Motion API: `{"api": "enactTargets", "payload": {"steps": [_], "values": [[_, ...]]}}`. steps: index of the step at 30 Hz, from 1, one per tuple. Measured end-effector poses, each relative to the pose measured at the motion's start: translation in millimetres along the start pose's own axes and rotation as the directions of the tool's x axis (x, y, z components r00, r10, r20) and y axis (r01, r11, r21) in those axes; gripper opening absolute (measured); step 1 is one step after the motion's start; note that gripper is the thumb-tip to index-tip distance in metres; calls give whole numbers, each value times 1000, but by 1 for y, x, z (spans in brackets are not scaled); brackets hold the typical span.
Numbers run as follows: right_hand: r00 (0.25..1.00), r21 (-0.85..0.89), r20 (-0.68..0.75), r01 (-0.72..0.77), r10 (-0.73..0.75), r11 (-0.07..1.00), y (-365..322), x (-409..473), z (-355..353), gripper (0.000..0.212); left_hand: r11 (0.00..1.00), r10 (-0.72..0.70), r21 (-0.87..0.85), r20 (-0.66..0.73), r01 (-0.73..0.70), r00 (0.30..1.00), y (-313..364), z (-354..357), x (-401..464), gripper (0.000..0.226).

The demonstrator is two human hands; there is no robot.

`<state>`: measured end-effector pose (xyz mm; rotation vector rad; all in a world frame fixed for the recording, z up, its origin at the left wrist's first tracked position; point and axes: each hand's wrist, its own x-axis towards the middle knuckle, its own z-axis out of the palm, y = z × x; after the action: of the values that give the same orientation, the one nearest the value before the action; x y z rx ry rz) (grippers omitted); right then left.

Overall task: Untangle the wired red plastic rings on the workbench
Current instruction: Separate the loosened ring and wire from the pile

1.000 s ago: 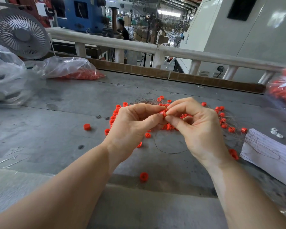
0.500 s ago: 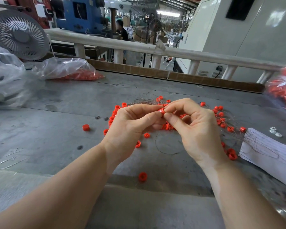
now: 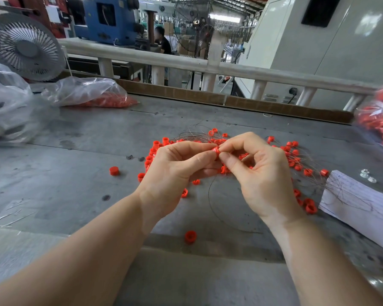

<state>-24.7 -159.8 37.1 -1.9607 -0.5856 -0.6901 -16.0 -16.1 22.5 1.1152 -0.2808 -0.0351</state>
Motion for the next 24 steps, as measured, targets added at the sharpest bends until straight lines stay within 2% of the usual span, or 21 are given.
{"api": "enactTargets", "payload": {"steps": [12, 24], "values": [[1000, -3, -15, 6, -6, 1000, -2, -1, 1, 15, 999, -16, 35, 16, 15, 1000, 1, 0, -1, 17], [999, -45, -18, 30, -31, 999, -2, 0, 1, 12, 995, 13, 95, -50, -8, 999, -1, 2, -1, 16]]}}
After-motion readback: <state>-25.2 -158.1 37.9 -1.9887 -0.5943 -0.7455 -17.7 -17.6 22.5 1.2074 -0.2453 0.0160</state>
